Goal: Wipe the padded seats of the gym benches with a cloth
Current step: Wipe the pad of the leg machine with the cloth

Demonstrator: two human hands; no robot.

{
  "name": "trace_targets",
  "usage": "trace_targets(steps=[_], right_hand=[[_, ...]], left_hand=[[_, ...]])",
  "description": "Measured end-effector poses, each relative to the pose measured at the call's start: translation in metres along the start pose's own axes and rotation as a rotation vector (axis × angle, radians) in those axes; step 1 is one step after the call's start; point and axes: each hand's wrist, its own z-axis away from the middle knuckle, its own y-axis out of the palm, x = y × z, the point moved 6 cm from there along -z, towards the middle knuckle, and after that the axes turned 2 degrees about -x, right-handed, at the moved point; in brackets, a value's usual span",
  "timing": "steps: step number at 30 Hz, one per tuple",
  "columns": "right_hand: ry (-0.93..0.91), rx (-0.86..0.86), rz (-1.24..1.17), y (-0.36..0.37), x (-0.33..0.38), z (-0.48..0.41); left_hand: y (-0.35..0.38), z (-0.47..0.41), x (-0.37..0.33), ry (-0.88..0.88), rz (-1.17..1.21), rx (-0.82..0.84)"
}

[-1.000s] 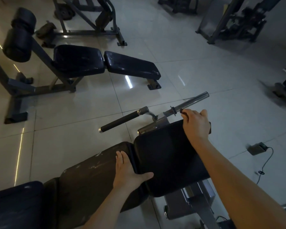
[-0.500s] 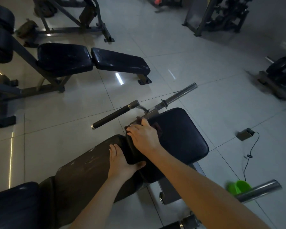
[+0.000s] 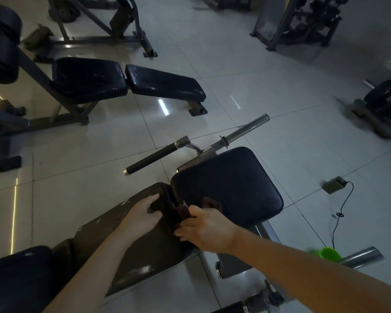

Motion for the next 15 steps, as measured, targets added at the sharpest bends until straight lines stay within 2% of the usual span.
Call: trace_targets(steps=[2,7,9,12,15], right_hand=[[-0.087,0.005,0.042,-0.002,0.001,0.011],[-0.29,0.024,0.086,-0.007,-0.005,0.012],[-0.2,0.008,0.089,-0.009,-0.021,-0.006],[0.094,-0.058,0.111,-0.034,-0.068,-0.039],[0.299,-0.051,0.05,-0.049,-0.104,-0.065]], left_hand=[[0.002,0.002,-0.009,0.035,-0.042,-0.029],[0.01,0.004,-0.005,0.03,-0.229,0.036],[0.008,0.003,0.003,0.05,-0.311,0.036],[0.012,0.002,0.007,0.086,-0.395,0.044],[0.013,0.002,0.004,0.093,-0.429,0.051]])
